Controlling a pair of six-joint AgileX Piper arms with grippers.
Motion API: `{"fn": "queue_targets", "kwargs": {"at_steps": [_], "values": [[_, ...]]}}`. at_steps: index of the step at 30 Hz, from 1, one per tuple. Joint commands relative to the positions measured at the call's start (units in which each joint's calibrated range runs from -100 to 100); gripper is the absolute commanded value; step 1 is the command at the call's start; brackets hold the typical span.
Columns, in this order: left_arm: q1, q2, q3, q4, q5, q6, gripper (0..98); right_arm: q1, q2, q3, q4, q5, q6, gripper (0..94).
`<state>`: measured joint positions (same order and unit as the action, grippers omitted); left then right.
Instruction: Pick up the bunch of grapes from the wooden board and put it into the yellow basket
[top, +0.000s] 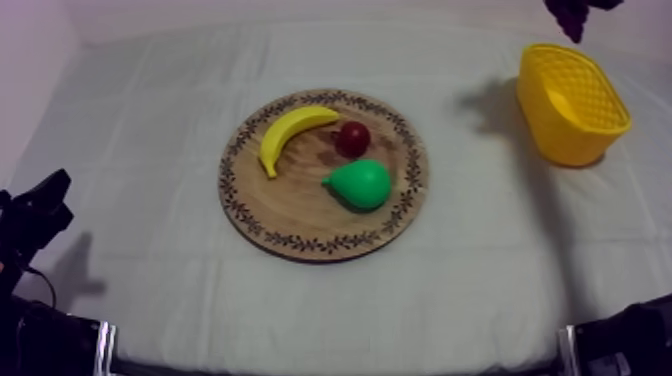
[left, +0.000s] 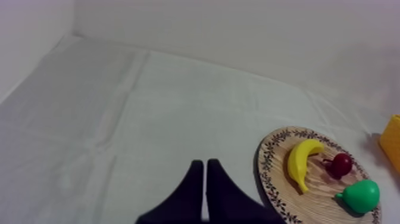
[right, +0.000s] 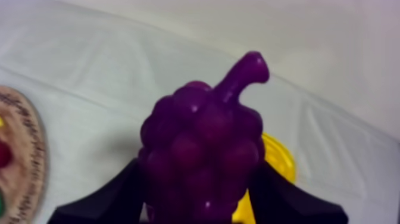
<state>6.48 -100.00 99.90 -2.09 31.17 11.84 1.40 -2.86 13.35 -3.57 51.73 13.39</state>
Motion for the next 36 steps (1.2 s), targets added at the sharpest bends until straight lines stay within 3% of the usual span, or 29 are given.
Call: {"fn": "queue_targets", "kwargs": {"at_steps": [1, 12, 22, 30, 36], "values": [[0.0, 0.0, 0.0, -0.04, 0.0, 0.0, 0.1, 2.5, 1.2, -0.7, -0.2, 0.2, 1.5, 23.9], [0.0, 0.0, 0.0, -0.04, 0.0, 0.0, 0.1, 6.2, 10.9, -2.1, -0.3, 4.9, 2.0, 23.9], [0.0, 0.0, 0.0, -0.04, 0.0, 0.0, 0.1, 6.3, 23.6, -5.2, 2.1, 11.5, -1.2, 24.7], [0.0, 0.0, 0.0, -0.04, 0.0, 0.0, 0.1, 6.8, 30.2, -9.4, 3.5, 14.1, -3.4, 49.1], [0.0, 0.0, 0.0, -0.04, 0.0, 0.0, 0.1, 7.1, 30.9, -10.3, 3.5, 14.2, -3.7, 61.6]]}}
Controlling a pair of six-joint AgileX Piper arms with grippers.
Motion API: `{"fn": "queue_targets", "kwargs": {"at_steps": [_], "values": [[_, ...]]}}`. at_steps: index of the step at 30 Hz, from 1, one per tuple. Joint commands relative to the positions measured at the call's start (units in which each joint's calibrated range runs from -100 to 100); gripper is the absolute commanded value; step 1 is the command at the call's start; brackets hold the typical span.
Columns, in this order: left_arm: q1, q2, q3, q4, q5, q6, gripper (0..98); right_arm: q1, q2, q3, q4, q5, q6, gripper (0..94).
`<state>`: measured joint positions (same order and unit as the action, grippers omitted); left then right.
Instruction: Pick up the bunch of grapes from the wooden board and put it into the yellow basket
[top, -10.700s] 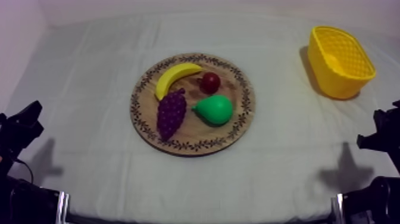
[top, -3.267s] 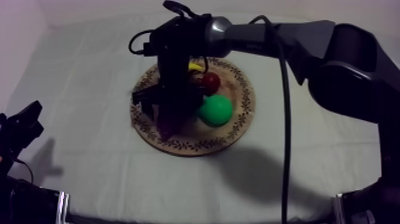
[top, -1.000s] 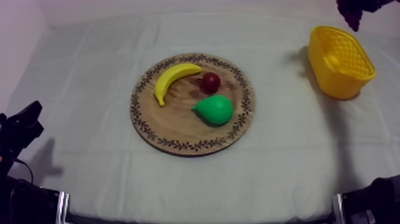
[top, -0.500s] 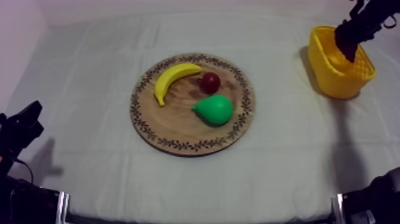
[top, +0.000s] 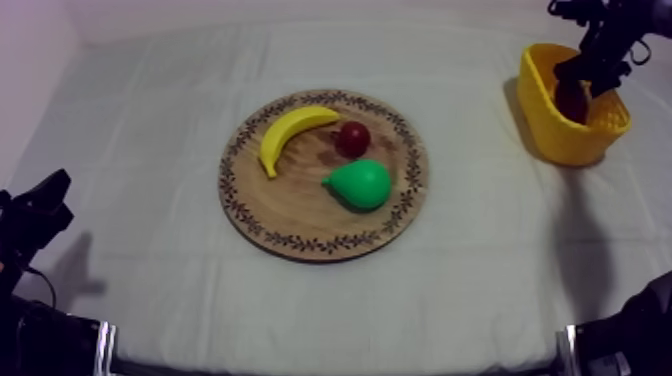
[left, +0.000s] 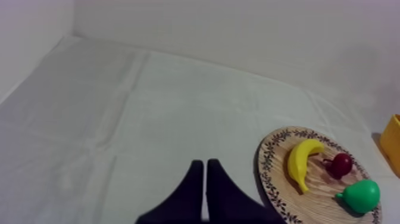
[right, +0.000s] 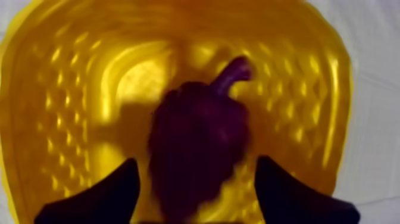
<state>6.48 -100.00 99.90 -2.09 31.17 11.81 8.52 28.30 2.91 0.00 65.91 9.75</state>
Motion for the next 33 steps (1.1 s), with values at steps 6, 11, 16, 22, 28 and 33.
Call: {"fn": "queue_targets", "kwargs": {"at_steps": [6, 11, 16, 22, 28, 33], "values": [[0.0, 0.0, 0.0, -0.04, 0.0, 0.0, 0.1, -0.6, -3.9, 3.8, -0.4, -1.5, 0.5, 68.7], [0.0, 0.0, 0.0, -0.04, 0.0, 0.0, 0.1, -1.1, -10.6, 9.6, -0.5, -4.4, 0.3, 69.6], [0.0, 0.0, 0.0, -0.04, 0.0, 0.0, 0.1, -1.1, -19.8, 14.9, -0.1, -7.0, -0.5, 68.0], [0.0, 0.0, 0.0, -0.04, 0.0, 0.0, 0.1, -0.2, -31.2, 21.6, -0.2, -9.4, -1.5, 60.1], [0.0, 0.0, 0.0, -0.04, 0.0, 0.0, 0.1, 0.3, -41.6, 30.9, -0.5, -10.9, -1.6, 53.3], [0.0, 0.0, 0.0, -0.04, 0.0, 0.0, 0.1, 0.8, -49.6, 38.9, -0.5, -13.1, -1.9, 48.7]]}}
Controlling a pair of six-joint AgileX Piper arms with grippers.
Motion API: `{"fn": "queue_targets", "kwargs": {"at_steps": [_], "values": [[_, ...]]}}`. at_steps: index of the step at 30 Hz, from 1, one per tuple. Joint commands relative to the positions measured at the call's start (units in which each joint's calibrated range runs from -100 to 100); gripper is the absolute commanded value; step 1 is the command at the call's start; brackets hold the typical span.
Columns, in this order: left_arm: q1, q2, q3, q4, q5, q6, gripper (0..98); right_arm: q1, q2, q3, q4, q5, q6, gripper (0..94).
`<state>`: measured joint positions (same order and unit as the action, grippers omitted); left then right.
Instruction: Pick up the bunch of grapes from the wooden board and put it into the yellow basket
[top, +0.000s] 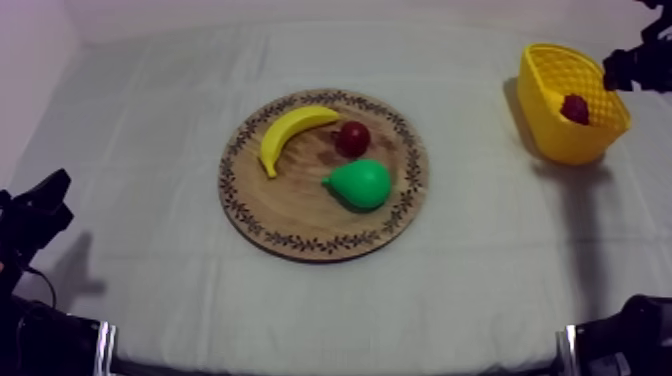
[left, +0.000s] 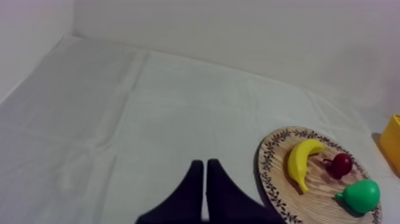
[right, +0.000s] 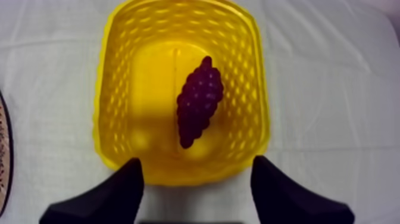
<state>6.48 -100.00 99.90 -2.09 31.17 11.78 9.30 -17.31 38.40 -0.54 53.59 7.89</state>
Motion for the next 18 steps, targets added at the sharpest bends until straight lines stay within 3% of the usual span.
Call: {"fn": "queue_targets", "kwargs": {"at_steps": [1, 10, 18], "values": [[0.0, 0.0, 0.0, -0.04, 0.0, 0.0, 0.1, 0.2, -5.7, 4.9, 0.0, -1.5, -0.2, 48.0], [0.0, 0.0, 0.0, -0.04, 0.0, 0.0, 0.1, 1.9, -23.5, 19.7, -0.9, -7.0, 0.0, 41.3], [0.0, 0.0, 0.0, -0.04, 0.0, 0.0, 0.1, 0.6, -40.5, 32.1, -0.6, -10.0, -1.5, 32.3]]}}
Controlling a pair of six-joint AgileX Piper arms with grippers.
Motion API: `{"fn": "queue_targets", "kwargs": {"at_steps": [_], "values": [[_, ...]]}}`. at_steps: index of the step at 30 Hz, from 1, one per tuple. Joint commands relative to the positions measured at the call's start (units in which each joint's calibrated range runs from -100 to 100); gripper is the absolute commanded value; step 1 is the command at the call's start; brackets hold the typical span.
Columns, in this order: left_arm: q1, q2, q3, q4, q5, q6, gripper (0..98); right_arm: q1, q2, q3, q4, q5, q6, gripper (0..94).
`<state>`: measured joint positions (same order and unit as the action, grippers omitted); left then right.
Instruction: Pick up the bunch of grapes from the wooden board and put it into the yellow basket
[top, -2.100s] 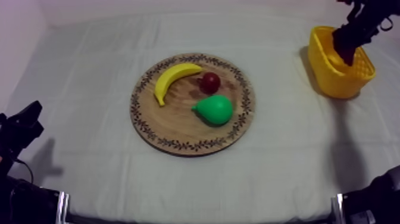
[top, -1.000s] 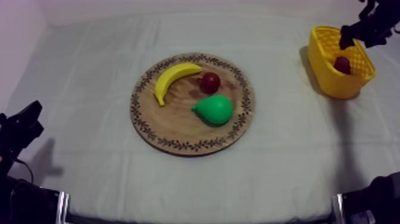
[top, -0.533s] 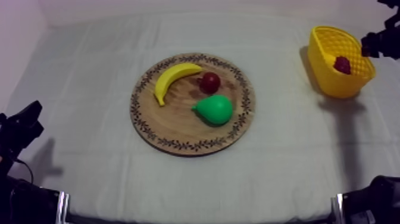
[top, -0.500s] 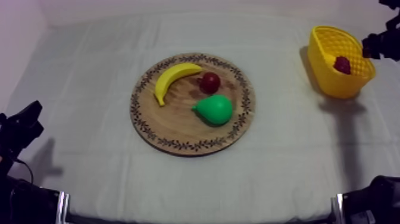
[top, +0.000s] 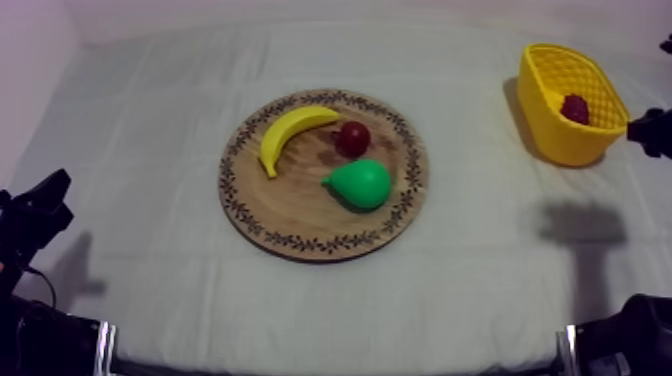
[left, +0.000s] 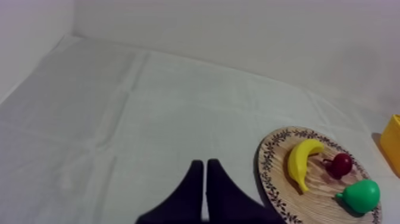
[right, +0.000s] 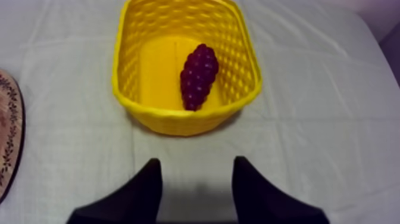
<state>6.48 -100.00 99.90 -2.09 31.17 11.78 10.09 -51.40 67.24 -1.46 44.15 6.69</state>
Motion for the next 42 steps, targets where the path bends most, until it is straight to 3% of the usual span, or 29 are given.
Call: {"fn": "queue_targets", "kwargs": {"at_steps": [1, 18, 30, 37, 42], "values": [[0.0, 0.0, 0.0, -0.04, 0.0, 0.0, 0.1, -0.6, -8.5, 4.7, 0.4, -0.8, -0.5, 31.0], [0.0, 0.0, 0.0, -0.04, 0.0, 0.0, 0.1, -6.8, -37.0, 26.4, 4.9, -5.1, -4.8, 4.5], [0.0, 0.0, 0.0, -0.04, 0.0, 0.0, 0.1, -6.3, -44.1, 31.9, 3.6, -7.5, -7.0, 0.4], [0.0, 0.0, 0.0, -0.04, 0.0, 0.0, 0.1, -5.8, -44.3, 32.6, 1.0, -8.9, -3.7, 0.3], [0.0, 0.0, 0.0, -0.04, 0.0, 0.0, 0.1, -5.9, -44.3, 32.6, 0.6, -8.6, -6.2, 0.4]]}}
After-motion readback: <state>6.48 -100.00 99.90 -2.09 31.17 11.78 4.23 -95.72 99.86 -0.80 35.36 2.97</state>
